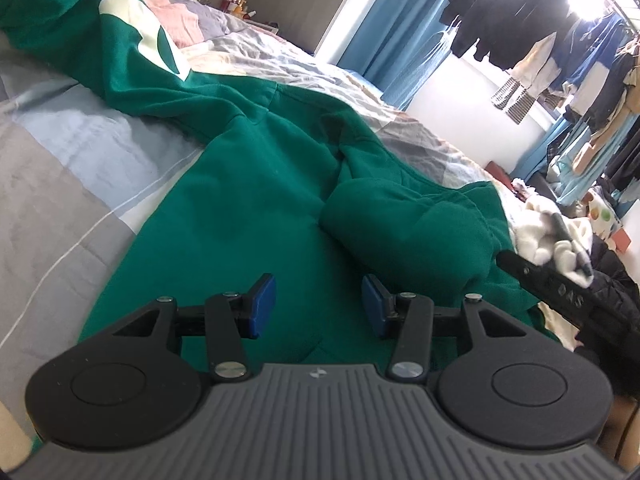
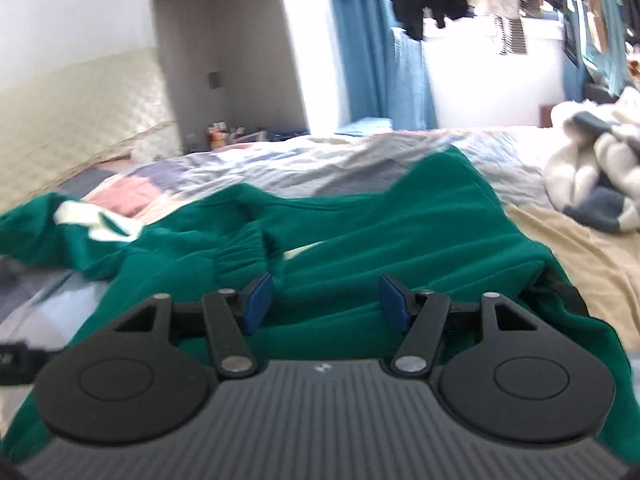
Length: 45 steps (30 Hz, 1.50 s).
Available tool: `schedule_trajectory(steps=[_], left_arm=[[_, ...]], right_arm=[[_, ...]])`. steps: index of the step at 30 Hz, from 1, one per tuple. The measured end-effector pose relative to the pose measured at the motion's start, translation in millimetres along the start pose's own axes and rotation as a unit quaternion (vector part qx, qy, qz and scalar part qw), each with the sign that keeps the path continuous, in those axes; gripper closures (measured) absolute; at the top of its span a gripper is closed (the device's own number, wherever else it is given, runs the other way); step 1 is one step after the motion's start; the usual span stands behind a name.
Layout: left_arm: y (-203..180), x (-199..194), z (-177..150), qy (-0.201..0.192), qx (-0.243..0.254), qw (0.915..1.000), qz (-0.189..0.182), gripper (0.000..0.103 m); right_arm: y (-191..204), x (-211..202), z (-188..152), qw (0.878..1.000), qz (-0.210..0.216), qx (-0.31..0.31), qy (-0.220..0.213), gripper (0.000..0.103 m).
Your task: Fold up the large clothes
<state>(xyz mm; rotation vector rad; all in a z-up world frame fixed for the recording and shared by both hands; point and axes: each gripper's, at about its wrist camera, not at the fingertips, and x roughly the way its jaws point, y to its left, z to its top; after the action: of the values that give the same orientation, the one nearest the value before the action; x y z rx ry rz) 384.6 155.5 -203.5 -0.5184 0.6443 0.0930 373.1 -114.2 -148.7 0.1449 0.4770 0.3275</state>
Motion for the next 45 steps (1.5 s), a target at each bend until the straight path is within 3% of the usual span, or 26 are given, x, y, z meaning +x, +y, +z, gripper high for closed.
schedule_trajectory(steps=[6, 10, 19, 24, 29, 35, 40, 45], left_arm=[[-2, 16, -3, 0.001, 0.005, 1.0, 0.008, 0.049], [2, 21, -2, -0.003, -0.01, 0.9998, 0.015, 0.049], [42, 7, 12, -0.035, -0.087, 0.994, 0.055, 0.049], [54, -1, 18, -0.048, -0.113, 0.9907, 0.058, 0.049], [62, -5, 20, -0.054, -0.129, 0.9884, 0.06, 0.049], [65, -11, 17, -0.059, -0.145, 0.9851, 0.071, 0.049], [69, -26, 20, -0.095, -0.144, 0.9811, 0.087, 0.049], [73, -32, 23, -0.108, -0.149, 0.9795, 0.083, 0.05]], right_arm=[[-2, 29, -8, 0.998, 0.031, 0.034, 0.031, 0.041], [15, 30, -15, 0.998, 0.05, 0.005, 0.034, 0.041], [55, 22, -27, 0.989, 0.135, -0.049, 0.028, 0.04], [72, 14, -31, 0.972, 0.223, -0.04, 0.057, 0.041], [97, 9, -44, 0.969, 0.215, -0.082, 0.086, 0.041], [93, 8, -37, 0.966, 0.221, -0.054, 0.119, 0.042], [88, 4, -23, 0.968, 0.221, -0.033, 0.112, 0.042], [81, 5, -12, 0.98, 0.171, -0.044, 0.086, 0.042]])
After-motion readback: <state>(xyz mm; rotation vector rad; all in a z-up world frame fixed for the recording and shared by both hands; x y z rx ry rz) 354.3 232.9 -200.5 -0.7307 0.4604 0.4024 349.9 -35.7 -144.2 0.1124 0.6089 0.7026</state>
